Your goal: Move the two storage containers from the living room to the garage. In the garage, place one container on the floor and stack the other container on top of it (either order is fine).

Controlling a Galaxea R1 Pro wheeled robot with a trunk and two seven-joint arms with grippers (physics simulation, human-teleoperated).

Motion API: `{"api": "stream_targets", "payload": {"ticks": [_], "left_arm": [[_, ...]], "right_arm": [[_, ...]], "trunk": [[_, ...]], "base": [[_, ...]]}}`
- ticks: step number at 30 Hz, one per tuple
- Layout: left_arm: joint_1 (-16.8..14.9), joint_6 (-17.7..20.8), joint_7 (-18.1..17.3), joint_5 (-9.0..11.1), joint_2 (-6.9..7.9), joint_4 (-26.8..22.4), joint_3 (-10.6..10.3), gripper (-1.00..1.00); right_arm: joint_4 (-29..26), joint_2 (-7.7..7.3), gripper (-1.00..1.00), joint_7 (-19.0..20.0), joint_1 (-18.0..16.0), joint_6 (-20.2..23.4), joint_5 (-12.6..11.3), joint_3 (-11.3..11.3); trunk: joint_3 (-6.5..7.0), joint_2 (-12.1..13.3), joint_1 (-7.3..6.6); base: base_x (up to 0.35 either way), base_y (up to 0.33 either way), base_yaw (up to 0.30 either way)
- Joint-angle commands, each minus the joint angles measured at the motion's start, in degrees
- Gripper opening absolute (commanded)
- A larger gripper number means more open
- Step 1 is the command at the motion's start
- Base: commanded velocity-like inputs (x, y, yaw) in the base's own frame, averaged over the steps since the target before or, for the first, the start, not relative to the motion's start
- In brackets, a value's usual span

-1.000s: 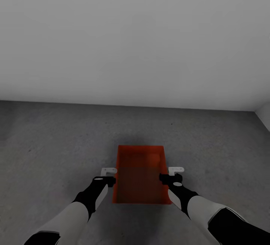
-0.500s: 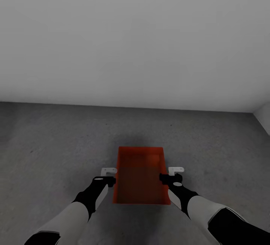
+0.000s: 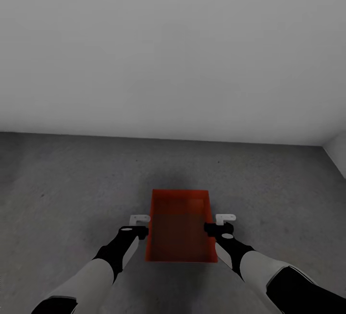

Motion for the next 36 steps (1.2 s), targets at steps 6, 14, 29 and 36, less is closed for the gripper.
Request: {"api": "stream_targets", "payload": {"ticks": [6,14,29,36], "left_arm": [[0.0,0.4,0.2,-0.2,-0.02,-0.1,0.0,1.0],[0.0,0.2,0.1,-0.2,-0.02,-0.3,0.0,1.0],[0.0,-0.2,0.1,-0.1,0.04,-0.6,0.0,1.0],[0.0,-0.2,0.2,-0.1,0.06,-0.6,0.0,1.0]], "right_arm": [[0.0,0.02,1.0,-0.2,0.0,-0.2,-0.5,0.5],[0.0,0.03,1.0,-0.2,0.0,-0.2,-0.5,0.5],[0.1,0.04,1.0,-0.2,0.0,-0.2,-0.5,0.5],[0.1,0.06,1.0,-0.2,0.0,-0.2,-0.5,0.5]], "trunk": [[1.06,2.4,-1.33],[2.41,4.4,-2.42],[3.74,4.4,-2.42],[4.37,4.4,-2.42]], "base": [[0.0,0.0,0.0],[0.0,0.0,0.0],[0.0,0.0,0.0],[0.0,0.0,0.0]]}}
